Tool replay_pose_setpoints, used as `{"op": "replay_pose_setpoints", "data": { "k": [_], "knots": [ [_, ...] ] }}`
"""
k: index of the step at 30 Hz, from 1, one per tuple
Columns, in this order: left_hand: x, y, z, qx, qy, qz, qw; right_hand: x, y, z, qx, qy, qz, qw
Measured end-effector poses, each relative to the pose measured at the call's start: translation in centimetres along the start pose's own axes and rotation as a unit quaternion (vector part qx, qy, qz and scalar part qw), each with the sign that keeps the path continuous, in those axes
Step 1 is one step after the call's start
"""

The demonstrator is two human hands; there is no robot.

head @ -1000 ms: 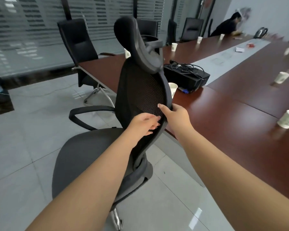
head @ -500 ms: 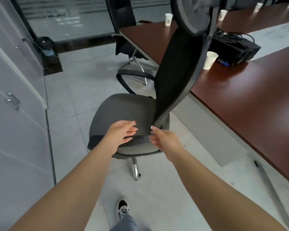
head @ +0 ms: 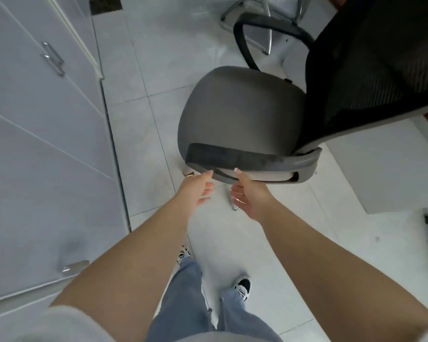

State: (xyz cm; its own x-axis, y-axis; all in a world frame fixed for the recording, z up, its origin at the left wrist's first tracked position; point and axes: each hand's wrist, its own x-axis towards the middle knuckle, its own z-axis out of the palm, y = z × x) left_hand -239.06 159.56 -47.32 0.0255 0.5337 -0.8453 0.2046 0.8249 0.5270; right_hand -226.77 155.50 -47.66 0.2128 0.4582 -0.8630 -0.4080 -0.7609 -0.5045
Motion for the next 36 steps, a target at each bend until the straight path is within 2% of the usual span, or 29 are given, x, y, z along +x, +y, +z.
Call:
{"op": "replay_pose_setpoints", "data": {
  "k": [6, 10, 12, 14, 15, 20, 27, 32, 36],
  "knots": [
    [4.0, 1.8, -1.7, -0.016, -0.065, -0.042, 0.997, 2.8, -0.7, 4.0, 0.063, 0.043, 0.016, 0.997],
    [5.6, 2.4, -2.7, -0.105, -0.125, -0.063, 0.985, 4.2, -1.1, 5.3, 0.119, 0.062, 0.018, 0.991],
    [6.3, 2.6, -3.4, -0.21, -0.15, -0.083, 0.963, 4.5, -1.0, 6.0, 0.182, 0.06, 0.012, 0.981],
    [6.7, 2.8, -3.9, -0.322, -0.176, -0.111, 0.924, 4.8, -0.9, 6.7, 0.234, 0.068, 0.012, 0.97],
    [6.8, 3.0, -4.2, -0.346, -0.186, -0.118, 0.912, 4.9, -1.0, 7.2, 0.249, 0.076, 0.011, 0.965],
    [7.6, 4.5, -5.8, -0.307, -0.184, -0.126, 0.925, 5.1, -1.4, 9.9, 0.227, 0.119, 0.008, 0.967],
    [9.5, 7.0, -9.4, -0.258, -0.176, -0.101, 0.945, 6.2, -2.6, 14.6, 0.211, 0.1, 0.021, 0.972],
    [12.5, 9.9, -12.2, -0.271, -0.156, -0.08, 0.946, 7.4, -5.0, 19.8, 0.282, 0.081, 0.033, 0.955],
    [14.6, 14.4, -14.1, -0.221, -0.169, -0.077, 0.957, 9.3, -7.3, 24.3, 0.322, 0.073, 0.039, 0.943]
  ]
}}
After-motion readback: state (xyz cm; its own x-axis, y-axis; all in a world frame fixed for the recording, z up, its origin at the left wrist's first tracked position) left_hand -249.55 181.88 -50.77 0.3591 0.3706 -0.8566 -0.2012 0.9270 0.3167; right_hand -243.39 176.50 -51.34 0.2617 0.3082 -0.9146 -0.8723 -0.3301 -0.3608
